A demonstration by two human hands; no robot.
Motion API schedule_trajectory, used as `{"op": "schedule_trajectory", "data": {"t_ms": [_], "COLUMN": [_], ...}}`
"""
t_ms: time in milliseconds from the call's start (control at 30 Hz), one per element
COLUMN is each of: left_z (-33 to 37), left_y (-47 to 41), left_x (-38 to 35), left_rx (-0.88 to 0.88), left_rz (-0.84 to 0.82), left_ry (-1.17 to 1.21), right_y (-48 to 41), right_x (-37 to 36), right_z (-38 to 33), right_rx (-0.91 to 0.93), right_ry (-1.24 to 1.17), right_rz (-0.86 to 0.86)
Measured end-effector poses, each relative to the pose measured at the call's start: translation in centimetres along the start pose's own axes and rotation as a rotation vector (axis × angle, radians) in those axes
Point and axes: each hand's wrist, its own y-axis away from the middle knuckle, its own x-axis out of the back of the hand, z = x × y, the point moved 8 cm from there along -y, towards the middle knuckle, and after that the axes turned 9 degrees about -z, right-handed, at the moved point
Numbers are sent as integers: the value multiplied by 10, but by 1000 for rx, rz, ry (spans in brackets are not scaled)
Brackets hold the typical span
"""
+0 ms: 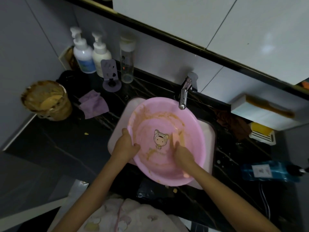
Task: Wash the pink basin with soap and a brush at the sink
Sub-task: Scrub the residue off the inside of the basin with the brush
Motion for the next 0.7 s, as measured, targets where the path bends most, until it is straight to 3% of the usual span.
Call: {"op": "schedule_trajectory", "data": {"t_ms": [100, 233, 367, 500, 567, 700], "left_z": [4, 8, 9, 18, 23, 30], "left_y": [-1, -1, -1, -4, -3, -1], "left_x": [0, -1, 7, 15, 17, 17], "left_rx": [-18, -19, -16, -65, -93, -109], "left_rz": [8, -27, -10, 7, 17, 1], "left_ry": [-38, -77, -124, -132, -118, -143], "right_y": [20, -7, -25, -29, -25, -21], "right_x": [-17, 10, 66, 122, 126, 105], "right_z": [-34, -62, -64, -32, -9, 18], "right_rx": [136, 307, 314, 175, 85, -58], "right_ry": [-21, 50, 446, 728, 796, 774], "right_rz": [-98, 67, 136, 272, 221, -119]}}
